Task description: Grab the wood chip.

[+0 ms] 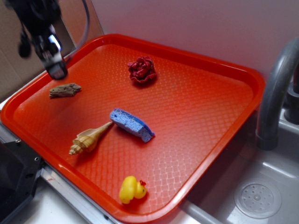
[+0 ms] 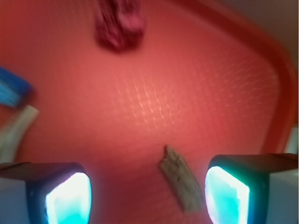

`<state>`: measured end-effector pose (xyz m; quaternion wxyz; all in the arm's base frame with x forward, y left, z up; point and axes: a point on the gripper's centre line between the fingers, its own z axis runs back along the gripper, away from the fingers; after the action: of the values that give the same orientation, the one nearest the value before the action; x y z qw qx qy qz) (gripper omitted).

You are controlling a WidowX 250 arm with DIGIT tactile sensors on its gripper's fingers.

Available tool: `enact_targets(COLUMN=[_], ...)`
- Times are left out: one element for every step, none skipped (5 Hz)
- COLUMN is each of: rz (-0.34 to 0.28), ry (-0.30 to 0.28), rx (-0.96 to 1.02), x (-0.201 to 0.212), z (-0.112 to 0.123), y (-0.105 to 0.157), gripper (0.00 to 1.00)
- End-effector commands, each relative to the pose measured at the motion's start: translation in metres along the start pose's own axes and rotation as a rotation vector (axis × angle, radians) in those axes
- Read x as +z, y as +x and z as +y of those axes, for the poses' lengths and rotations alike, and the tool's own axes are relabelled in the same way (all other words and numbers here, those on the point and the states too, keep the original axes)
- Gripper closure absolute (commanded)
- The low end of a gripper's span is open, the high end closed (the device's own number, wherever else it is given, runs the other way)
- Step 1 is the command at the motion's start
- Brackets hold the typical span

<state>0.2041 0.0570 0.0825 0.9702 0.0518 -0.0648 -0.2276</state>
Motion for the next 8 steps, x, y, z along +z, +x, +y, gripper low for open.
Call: enact_targets(rz=[0.148, 0.152, 0.149, 0.193, 0.187, 0.182, 0.176, 0.189], ry=[-0.021, -0.028, -0.021, -0.006, -0.02, -0.036, -0.038, -0.023], rx=[0.033, 0.046, 0.024, -0.012, -0.017, -0.033, -0.049, -0.061], x=[-0.041, -0.034, -0.031, -0.045, -0.057, -0.064, -0.065, -0.069], z=[0.021, 0.028, 0.025, 0.014, 0.011, 0.008, 0.004, 0.001], y=[-0.045, -0.057, -0.063, -0.066, -0.054, -0.034, -0.028, -0.022], gripper=[0.0, 0.0, 0.0, 0.0, 0.0, 0.0, 0.0, 0.0])
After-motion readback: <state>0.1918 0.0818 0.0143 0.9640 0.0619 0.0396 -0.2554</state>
